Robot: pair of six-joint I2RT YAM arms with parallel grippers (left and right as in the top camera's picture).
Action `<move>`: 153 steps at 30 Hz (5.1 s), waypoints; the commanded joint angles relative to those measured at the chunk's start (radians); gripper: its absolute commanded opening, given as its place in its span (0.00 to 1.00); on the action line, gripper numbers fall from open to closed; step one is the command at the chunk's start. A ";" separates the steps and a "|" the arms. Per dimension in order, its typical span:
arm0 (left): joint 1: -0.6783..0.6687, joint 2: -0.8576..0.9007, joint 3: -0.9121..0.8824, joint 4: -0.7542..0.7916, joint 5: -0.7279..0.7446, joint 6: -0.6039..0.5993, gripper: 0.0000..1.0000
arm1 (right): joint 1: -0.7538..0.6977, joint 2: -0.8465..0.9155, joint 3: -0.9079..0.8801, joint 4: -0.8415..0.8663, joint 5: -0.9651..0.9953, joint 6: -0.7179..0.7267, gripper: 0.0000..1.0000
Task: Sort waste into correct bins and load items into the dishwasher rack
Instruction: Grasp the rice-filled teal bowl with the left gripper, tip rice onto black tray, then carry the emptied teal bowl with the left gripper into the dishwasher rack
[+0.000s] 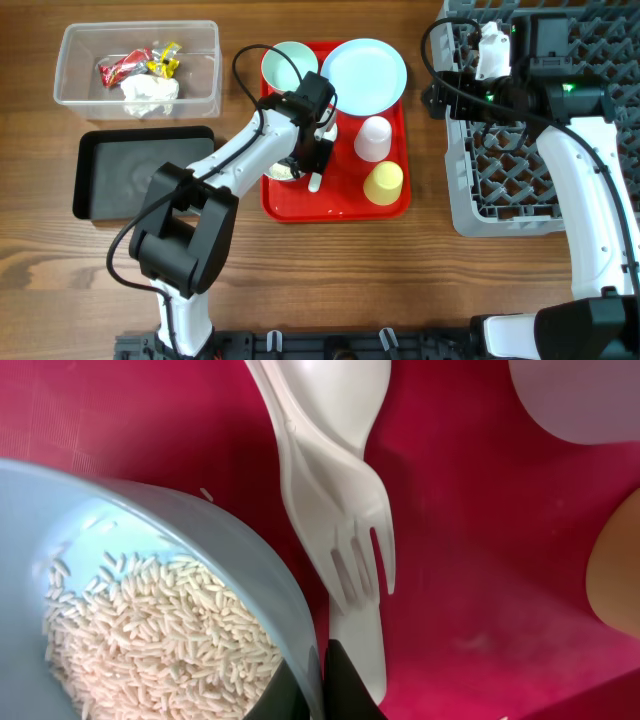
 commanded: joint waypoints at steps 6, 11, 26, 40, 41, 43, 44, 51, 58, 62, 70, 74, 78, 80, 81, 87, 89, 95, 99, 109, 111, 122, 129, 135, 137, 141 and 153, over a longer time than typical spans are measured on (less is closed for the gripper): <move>0.087 -0.167 0.023 -0.048 0.024 -0.091 0.04 | 0.004 0.011 0.017 0.006 0.007 0.010 0.93; 0.151 -0.194 0.023 -0.079 0.044 -0.113 0.04 | 0.004 0.011 0.017 0.009 0.006 0.010 0.93; 0.747 -0.433 0.014 -0.341 0.445 0.058 0.04 | 0.004 0.011 0.017 0.017 0.006 0.010 0.94; 1.096 -0.402 -0.177 -0.329 0.974 0.454 0.04 | 0.004 0.011 0.017 0.011 0.006 0.010 0.93; 1.108 -0.402 -0.207 -0.294 0.992 0.454 0.04 | 0.004 0.011 0.017 0.009 0.006 0.010 0.94; 1.119 -0.402 -0.250 -0.239 1.023 0.454 0.04 | 0.004 0.011 0.017 0.008 0.006 0.010 0.94; 1.122 -0.401 -0.276 -0.200 1.032 0.453 0.04 | 0.004 0.011 0.017 0.008 0.006 0.011 0.94; 1.122 -0.368 -0.386 -0.026 1.063 0.445 0.04 | 0.004 0.011 0.017 0.006 0.006 0.028 0.93; 1.122 -0.251 -0.387 0.046 1.119 0.451 0.04 | 0.004 0.011 0.017 0.002 0.007 0.028 0.93; 1.123 -0.202 -0.387 0.066 1.237 0.449 0.04 | 0.004 0.011 0.017 0.000 0.007 0.027 0.94; 1.123 -0.192 -0.387 0.064 1.395 0.394 0.04 | 0.004 0.011 0.017 -0.003 0.007 0.028 0.93; 1.126 -0.192 -0.387 0.062 1.476 0.358 0.04 | 0.004 0.011 0.017 -0.002 0.007 0.028 0.93; 1.128 -0.192 -0.387 0.069 1.498 0.277 0.04 | 0.004 0.011 0.017 -0.007 0.006 0.028 0.94; 1.128 -0.192 -0.387 0.069 1.498 0.251 0.04 | 0.004 0.011 0.017 -0.007 0.007 0.029 0.93; 1.129 -0.192 -0.387 0.069 1.498 0.241 0.04 | 0.004 0.011 0.017 -0.007 0.007 0.028 0.93; 1.129 -0.192 -0.387 0.065 1.498 0.206 0.04 | 0.004 0.011 0.017 -0.007 0.007 0.026 0.93; 1.129 -0.192 -0.387 0.065 1.498 0.204 0.04 | 0.004 0.011 0.017 -0.007 0.007 0.025 0.93; 1.128 -0.197 -0.387 0.069 1.498 0.231 0.04 | 0.004 0.011 0.017 -0.006 0.007 0.026 0.97; 1.095 -0.260 -0.383 0.123 1.491 0.265 0.04 | 0.004 0.011 0.017 -0.005 0.006 0.024 1.00; 0.585 -0.390 -0.383 0.854 1.363 -0.266 0.04 | -0.195 -0.116 0.019 0.001 -0.001 0.093 1.00; 0.470 -0.389 -0.383 1.171 1.321 -0.485 0.04 | -0.313 -0.174 0.019 0.002 -0.001 0.134 1.00; -0.021 -0.077 -0.059 1.471 0.888 -0.765 0.04 | -0.775 -0.312 0.019 0.072 -0.077 0.270 1.00; -0.192 0.208 0.320 1.469 0.557 -1.031 0.04 | -0.784 -0.311 0.019 0.078 0.028 0.341 1.00; -0.249 0.347 0.439 1.492 0.361 -1.135 0.04 | -0.784 -0.311 0.019 0.104 0.089 0.404 1.00; -0.271 0.359 0.441 1.455 0.310 -1.125 0.04 | -0.784 -0.311 0.019 0.101 0.089 0.407 1.00; -0.334 0.365 0.441 1.371 0.168 -1.044 0.04 | -0.784 -0.311 0.019 0.075 0.089 0.405 1.00; -0.374 0.431 0.442 1.347 0.190 -1.003 0.04 | -0.784 -0.311 0.018 0.051 0.089 0.391 0.99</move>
